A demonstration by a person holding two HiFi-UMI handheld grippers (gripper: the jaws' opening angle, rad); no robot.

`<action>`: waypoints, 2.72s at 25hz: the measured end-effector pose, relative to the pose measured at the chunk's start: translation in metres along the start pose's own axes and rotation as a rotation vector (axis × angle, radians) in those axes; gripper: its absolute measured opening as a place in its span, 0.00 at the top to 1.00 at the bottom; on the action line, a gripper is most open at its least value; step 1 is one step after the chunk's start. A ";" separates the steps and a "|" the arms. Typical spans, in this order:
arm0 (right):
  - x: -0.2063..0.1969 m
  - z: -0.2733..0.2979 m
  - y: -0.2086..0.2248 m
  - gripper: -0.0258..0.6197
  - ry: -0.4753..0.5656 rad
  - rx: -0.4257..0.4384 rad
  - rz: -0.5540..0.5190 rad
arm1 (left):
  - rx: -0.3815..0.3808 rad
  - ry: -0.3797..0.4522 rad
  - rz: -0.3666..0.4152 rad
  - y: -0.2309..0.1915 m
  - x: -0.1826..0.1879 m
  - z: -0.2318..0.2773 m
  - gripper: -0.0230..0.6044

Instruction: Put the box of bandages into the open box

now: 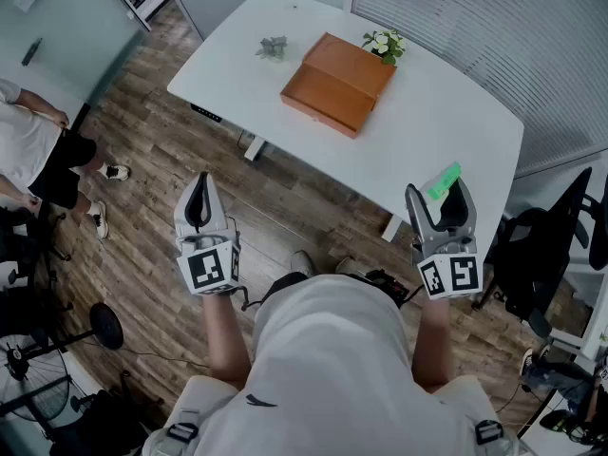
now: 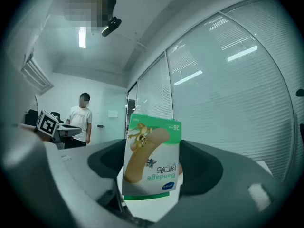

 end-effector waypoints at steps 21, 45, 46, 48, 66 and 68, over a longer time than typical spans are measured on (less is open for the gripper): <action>0.001 0.004 0.002 0.42 -0.002 0.012 0.034 | 0.001 -0.009 0.018 -0.006 -0.004 -0.001 0.95; -0.004 0.096 -0.045 0.42 -0.051 -0.051 -0.001 | -0.056 -0.015 0.014 -0.095 -0.023 0.076 0.95; -0.004 0.103 -0.044 0.42 -0.054 -0.047 -0.003 | -0.054 -0.017 0.017 -0.096 -0.022 0.081 0.96; -0.006 0.118 -0.039 0.42 -0.057 -0.036 -0.007 | -0.040 -0.022 0.015 -0.098 -0.023 0.092 0.95; -0.010 0.199 -0.007 0.42 -0.069 0.080 -0.018 | 0.042 -0.011 -0.030 -0.087 -0.017 0.144 0.95; -0.011 0.202 -0.006 0.42 -0.075 0.070 -0.017 | 0.038 -0.013 -0.030 -0.089 -0.016 0.146 0.95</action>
Point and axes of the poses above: the fingertips, and each gripper's own axes: z forward along the fingers, y to its right, x out of its top, the point moved 8 cm from there along -z, backward along the fingers, and after that the axes turned 12 degrees about -x, right-handed, at the moved point
